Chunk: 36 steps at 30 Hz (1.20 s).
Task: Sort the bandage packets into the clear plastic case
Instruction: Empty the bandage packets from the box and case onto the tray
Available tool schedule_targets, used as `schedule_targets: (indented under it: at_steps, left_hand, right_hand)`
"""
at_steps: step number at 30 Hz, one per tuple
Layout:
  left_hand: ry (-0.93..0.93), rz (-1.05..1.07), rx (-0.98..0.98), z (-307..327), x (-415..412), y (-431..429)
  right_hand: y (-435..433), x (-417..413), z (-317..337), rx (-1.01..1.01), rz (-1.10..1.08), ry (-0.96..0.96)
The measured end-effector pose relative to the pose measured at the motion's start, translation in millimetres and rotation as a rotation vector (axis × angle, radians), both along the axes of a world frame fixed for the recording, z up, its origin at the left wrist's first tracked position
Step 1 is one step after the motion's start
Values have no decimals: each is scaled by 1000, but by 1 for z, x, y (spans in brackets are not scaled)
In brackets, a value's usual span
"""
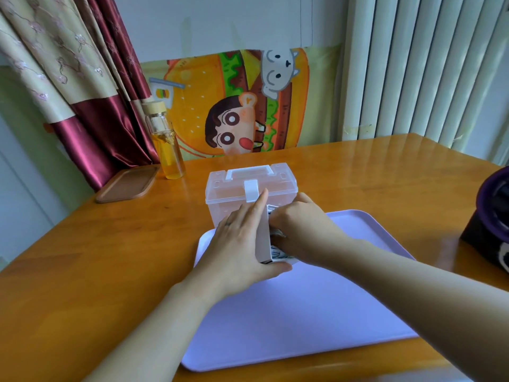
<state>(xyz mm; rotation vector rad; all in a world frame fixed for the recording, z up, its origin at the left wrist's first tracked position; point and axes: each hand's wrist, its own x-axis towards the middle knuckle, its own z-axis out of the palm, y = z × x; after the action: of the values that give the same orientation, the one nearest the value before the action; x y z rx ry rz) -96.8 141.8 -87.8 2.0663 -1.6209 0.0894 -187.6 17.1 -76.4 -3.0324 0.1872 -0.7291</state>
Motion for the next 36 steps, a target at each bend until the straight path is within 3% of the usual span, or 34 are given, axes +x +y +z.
schedule_targets:
  at_steps: [3,7,14,19,23,27,29,33,36]
  left_hand:
    - [-9,6,13,2,2,2]
    - [8,64,-13,5,8,8]
    - [33,174,64,19,14,20]
    - [-37,339,147,33,17,28]
    - [-106,384,208,39,20,30]
    - [-169,378,220,38,19,29]
    - [-184,374,210,36,18,28]
    - [-160,344,144,33,15,26]
    - [-141,294,96,31,8,21]
  right_hand:
    - [-6,-6,1,-60,-17,-53]
    - [-17,-20,14,4,-36,-111]
    - [-25,-40,22,419,-13,-212]
    - [-37,-51,7,637,-119,-276]
    - [-42,-56,-16,751,-210,-117]
    - [-42,-58,-35,597,-333,257]
    - [-47,-61,-30,603,-377,333]
    - [-45,-62,-2,559,-283,82]
    - [-28,-56,25,546,-76,-148]
